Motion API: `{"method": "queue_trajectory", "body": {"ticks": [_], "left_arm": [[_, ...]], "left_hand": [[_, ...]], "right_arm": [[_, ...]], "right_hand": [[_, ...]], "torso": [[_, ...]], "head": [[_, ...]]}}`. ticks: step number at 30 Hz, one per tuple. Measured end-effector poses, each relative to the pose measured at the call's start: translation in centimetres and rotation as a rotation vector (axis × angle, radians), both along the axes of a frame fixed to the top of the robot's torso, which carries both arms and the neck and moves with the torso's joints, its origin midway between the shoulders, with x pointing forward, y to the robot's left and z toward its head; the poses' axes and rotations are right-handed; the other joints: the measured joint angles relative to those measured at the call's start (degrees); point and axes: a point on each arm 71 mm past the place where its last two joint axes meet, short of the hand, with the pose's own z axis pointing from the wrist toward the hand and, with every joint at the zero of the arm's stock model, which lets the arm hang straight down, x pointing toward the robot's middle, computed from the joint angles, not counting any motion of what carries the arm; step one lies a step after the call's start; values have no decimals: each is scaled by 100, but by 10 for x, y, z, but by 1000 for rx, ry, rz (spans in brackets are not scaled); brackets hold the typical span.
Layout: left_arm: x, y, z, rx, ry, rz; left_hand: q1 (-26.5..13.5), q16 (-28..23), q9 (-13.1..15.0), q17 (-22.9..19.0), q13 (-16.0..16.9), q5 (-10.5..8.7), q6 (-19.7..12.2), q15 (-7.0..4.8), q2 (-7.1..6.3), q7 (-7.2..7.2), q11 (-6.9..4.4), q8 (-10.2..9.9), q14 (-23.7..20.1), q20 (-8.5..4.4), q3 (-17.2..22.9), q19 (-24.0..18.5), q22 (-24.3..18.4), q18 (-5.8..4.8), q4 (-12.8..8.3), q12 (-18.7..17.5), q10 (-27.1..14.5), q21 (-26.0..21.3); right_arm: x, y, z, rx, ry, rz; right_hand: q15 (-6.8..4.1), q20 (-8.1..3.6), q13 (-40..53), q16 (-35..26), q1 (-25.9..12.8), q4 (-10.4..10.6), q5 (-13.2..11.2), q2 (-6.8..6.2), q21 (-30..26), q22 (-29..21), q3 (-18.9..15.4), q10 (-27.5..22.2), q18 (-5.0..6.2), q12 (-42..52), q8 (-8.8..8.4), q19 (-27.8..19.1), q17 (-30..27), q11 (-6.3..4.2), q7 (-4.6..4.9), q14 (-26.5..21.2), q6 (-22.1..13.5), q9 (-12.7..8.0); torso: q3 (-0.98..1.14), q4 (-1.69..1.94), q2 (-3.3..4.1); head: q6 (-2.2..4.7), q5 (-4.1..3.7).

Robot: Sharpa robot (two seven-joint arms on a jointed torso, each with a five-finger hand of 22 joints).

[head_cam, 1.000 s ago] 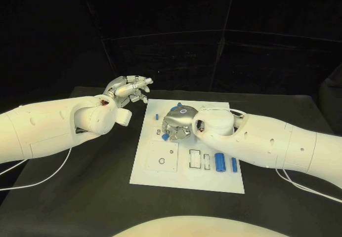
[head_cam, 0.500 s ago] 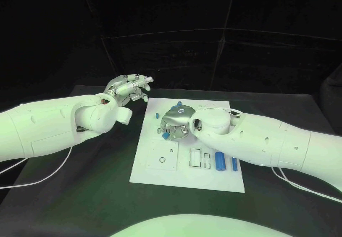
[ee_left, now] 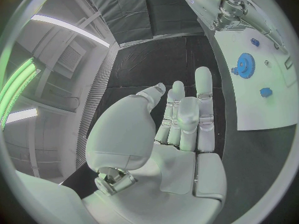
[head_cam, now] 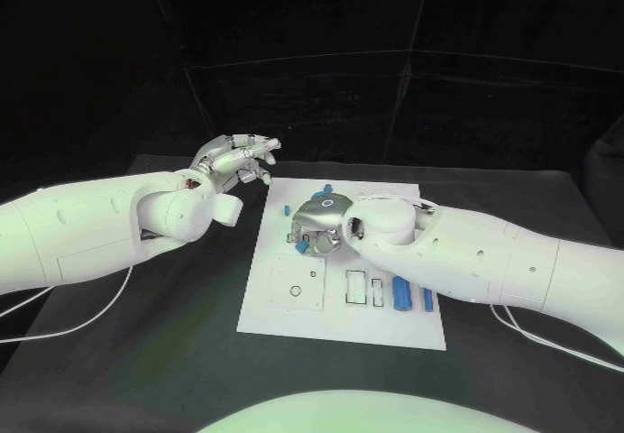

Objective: Assemble the parts on the task board

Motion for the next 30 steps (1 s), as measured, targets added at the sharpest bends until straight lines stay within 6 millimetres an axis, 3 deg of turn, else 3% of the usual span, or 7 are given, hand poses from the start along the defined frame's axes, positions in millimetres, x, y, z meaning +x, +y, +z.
{"method": "queue_trajectory", "body": {"ticks": [16,20,27,30], "left_arm": [[0,-1,0,-1,0,-2],[0,-1,0,-1,0,-3],[1,-2,0,-1,0,-4],[1,-2,0,-1,0,-5]], "left_hand": [[22,0,-13,-17,-20,0,0,20,22,0,21,0,-20,0,1,0,-11,-2,-32,0,-20,0],[22,0,-13,-17,-20,0,0,20,22,0,21,0,-20,0,0,0,-10,-2,-33,0,-20,0],[22,0,-21,-23,-31,0,-21,20,22,21,21,0,-20,0,1,0,-17,-3,-32,0,-20,-22],[22,0,-21,-23,-31,0,-21,20,22,21,21,0,-20,0,1,0,-17,-3,-32,0,-20,-22]], "right_arm": [[-1,6,-2,-2,7,9],[-1,6,-2,1,5,10],[-2,5,-3,14,-5,8],[-2,1,-3,29,-13,2]], "right_hand": [[0,0,28,0,-58,-133,-145,61,24,29,365,0,0,71,-16,0,-1,0,-21,0,378,1],[-43,-20,11,29,-75,-162,-161,78,41,69,492,0,0,102,24,21,-1,-1,-57,1,523,2],[-73,-61,16,51,-175,-201,-192,160,85,144,784,74,0,135,72,62,-2,-75,-100,-10,686,2],[-73,-61,16,51,-212,-203,-90,197,85,180,897,93,0,171,72,62,-2,-94,-100,-10,687,2]], "torso": [[-1,0,-2],[-1,0,-2],[1,-4,-5],[3,-4,-5]], "head": [[-29,4],[-36,6],[-40,1],[-32,-5]]}}
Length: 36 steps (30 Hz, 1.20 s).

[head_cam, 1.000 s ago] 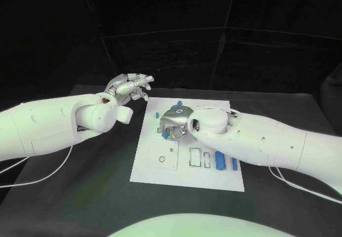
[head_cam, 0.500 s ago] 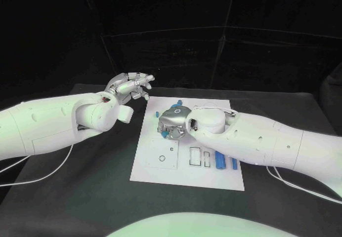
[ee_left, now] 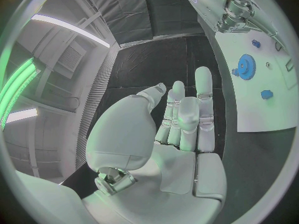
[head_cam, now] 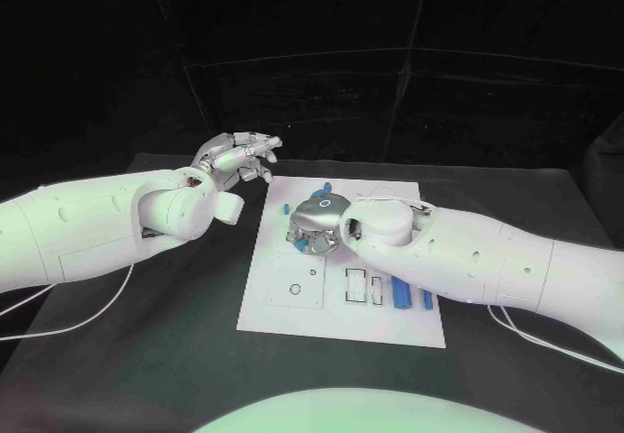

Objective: Assemble the parts on the task board

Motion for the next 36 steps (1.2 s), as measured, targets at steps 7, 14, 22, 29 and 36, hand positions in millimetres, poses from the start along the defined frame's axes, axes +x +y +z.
{"method": "queue_trajectory", "body": {"ticks": [7,14,22,29,36], "left_arm": [[0,2,0,1,0,3],[-2,6,-1,3,3,7],[-11,7,-12,26,19,-28],[-25,0,-37,33,67,-100],[-40,-23,-53,-21,122,-208]], "left_hand": [[22,0,-5,-6,-6,0,0,0,-22,0,0,0,0,0,-10,0,-2,0,-10,0,0,0],[23,-23,-53,-18,-62,0,-31,0,-23,31,11,0,0,0,-16,0,-26,-1,-16,-40,-52,-35],[-54,876,-465,929,-193,0,216,-32,34,4,-31,-399,488,-10,-116,343,228,-1,86,119,240,255],[-711,596,-807,517,-236,0,371,19,104,21,11,-836,223,26,-502,118,58,-2,584,168,109,88],[-1377,1394,-1077,1308,21,0,589,2,319,33,14,-1159,558,29,-1332,499,891,-2,1044,854,247,822]], "right_arm": [[0,-16,6,107,-20,-26],[-4,-39,16,282,36,-70],[-6,-78,23,422,122,-159],[-14,-107,30,522,168,-223],[-26,-124,41,647,198,-258]], "right_hand": [[0,-21,10,0,-114,-99,87,36,34,52,100,30,0,13,-2,21,0,-30,0,0,0,-2],[1,10,-7,0,-303,-124,153,-44,72,127,126,50,0,9,-5,52,-1,-46,0,0,0,-3],[1,-10,-6,0,-377,-77,154,-77,95,170,174,50,0,8,-57,73,-1,-7,-1,0,1,-3],[1,-8,-6,0,-406,-68,154,-107,138,271,183,50,-1,8,-73,114,-1,-7,-2,0,3,-8],[2,-8,-6,21,-406,-21,180,-108,138,278,259,50,-1,8,-116,114,-1,-7,-5,0,7,-8]], "torso": [[5,-9,-1],[8,-20,-12],[13,-24,-23],[15,-24,-23],[14,-25,-19]], "head": [[23,-4],[83,-14],[194,-11],[297,-15],[366,-55]]}}
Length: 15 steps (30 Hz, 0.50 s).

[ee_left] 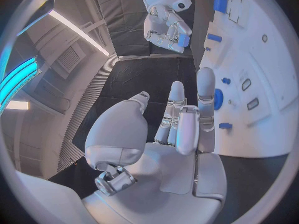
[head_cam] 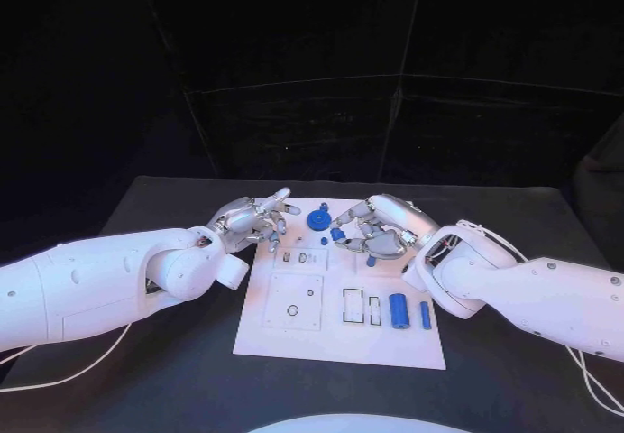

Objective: Assemble the parts on the task board

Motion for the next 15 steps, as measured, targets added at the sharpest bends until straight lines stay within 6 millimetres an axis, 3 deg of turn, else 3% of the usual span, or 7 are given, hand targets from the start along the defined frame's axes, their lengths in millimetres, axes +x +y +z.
{"method": "queue_trajectory", "body": {"ticks": [1,3,5,8,10,12,15], "left_arm": [[-1,-4,-1,-9,8,-13],[-3,-11,-3,-27,22,-36],[-4,-18,-4,-45,38,-56],[-5,-28,-6,-70,60,-82],[-6,-33,-7,-84,72,-96],[-6,-39,-7,-99,84,-112],[-7,-44,-8,-114,99,-126]], "left_hand": [[-59,140,-30,38,59,0,4,0,59,-4,-17,-39,16,-3,-94,96,245,0,8,126,23,209],[-164,358,-87,61,159,0,60,-1,164,-1,-26,-84,17,-9,-267,237,654,-125,17,343,32,555],[-230,508,-134,61,244,0,80,-1,230,-21,-14,-142,16,-16,-411,333,959,-135,19,522,86,808],[-359,762,-194,61,886,0,120,-1,385,-22,-27,-196,16,-23,-617,532,1510,-223,32,1079,472,1249],[-415,861,-218,60,1267,0,171,-1,465,-42,-39,-211,16,-35,-721,614,1750,-223,41,1359,671,1436],[-459,887,-234,60,1465,0,181,-12,510,-43,-44,-211,28,-36,-779,638,1879,-222,46,1505,771,1540],[-525,887,-259,60,1716,0,222,-22,604,-44,-64,-227,37,-34,-894,680,2038,-306,55,1683,877,1666]], "right_arm": [[-1,-1,1,14,1,-2],[-3,-2,3,40,1,-4],[-5,-1,5,67,0,-3],[-7,2,8,96,-3,4],[-8,5,9,113,-5,9],[-9,8,10,126,-7,15],[-9,11,11,142,-10,20]], "right_hand": [[0,0,0,0,0,-10,0,0,0,0,10,0,0,0,1,0,0,0,0,0,0,0],[0,0,0,0,0,-17,17,0,0,1,18,0,0,0,2,0,0,0,-1,0,1,0],[0,0,0,0,0,-34,29,0,0,5,34,0,0,0,2,0,0,0,-1,0,1,0],[0,0,0,0,0,-34,29,-1,0,5,35,0,0,0,4,0,0,0,-1,0,2,0],[0,0,0,0,0,-34,46,-1,0,5,35,0,0,0,4,0,0,0,-2,0,2,0],[1,0,0,0,0,-50,52,-1,0,5,51,0,0,0,4,0,0,0,-1,0,2,0],[0,0,0,0,0,-55,52,-1,0,5,56,0,0,0,5,0,0,0,-2,0,2,0]], "torso": [[0,-1,0],[1,-4,1],[1,-8,1],[1,-8,3],[1,-4,6],[-1,1,7],[-6,7,11]], "head": [[10,-4],[32,-18],[52,-25],[81,-46],[98,-68],[108,-85],[118,-105]]}}
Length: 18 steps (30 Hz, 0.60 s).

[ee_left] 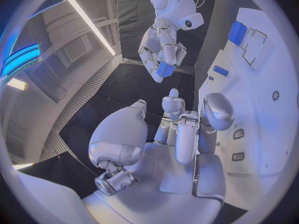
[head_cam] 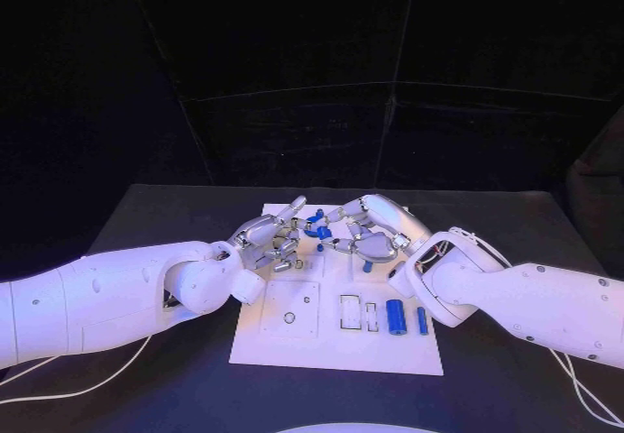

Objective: Assemble the parts on the task board

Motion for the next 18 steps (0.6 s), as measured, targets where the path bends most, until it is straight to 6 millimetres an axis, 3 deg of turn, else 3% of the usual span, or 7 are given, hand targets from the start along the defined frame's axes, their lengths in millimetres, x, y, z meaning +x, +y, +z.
{"method": "queue_trajectory", "body": {"ticks": [10,15,16,18], "left_arm": [[-1,-11,-2,-28,37,-35],[-3,-15,-1,-44,50,-53],[-3,-15,-1,-48,51,-56],[-3,-16,-1,-55,54,-61]], "left_hand": [[-98,0,-43,0,336,0,62,0,187,-19,19,-39,0,-8,-155,105,285,0,2,219,158,207],[-163,0,-51,-1,479,0,154,0,313,-45,-24,-39,0,-32,-254,132,409,-6,4,310,262,309],[-198,0,-49,-1,518,-15,218,-2,350,-58,-45,-39,2,-19,-286,149,441,-66,4,332,284,332],[-220,0,-41,-1,572,-73,290,-39,429,-85,-72,-11,4,-36,-329,175,492,-67,1,352,312,362]], "right_arm": [[-1,6,2,35,-15,6],[3,7,1,38,-18,-1],[3,7,1,39,-18,-2],[4,8,1,40,-18,-4]], "right_hand": [[0,0,0,0,-38,23,0,-39,0,-1,25,21,0,21,6,0,0,21,0,0,1,0],[0,0,0,0,-60,23,31,-61,0,-1,25,21,0,21,11,0,1,21,0,0,2,0],[0,0,0,0,-60,23,31,-61,0,-1,25,21,0,21,11,0,3,21,0,0,2,0],[0,0,0,0,-60,23,32,-61,0,-1,25,21,0,21,11,0,4,21,0,0,3,0]], "torso": [[-6,3,1],[-13,10,-4],[-14,13,-4],[-14,17,-4]], "head": [[-15,-11],[-19,-23],[-19,-24],[-19,-28]]}}
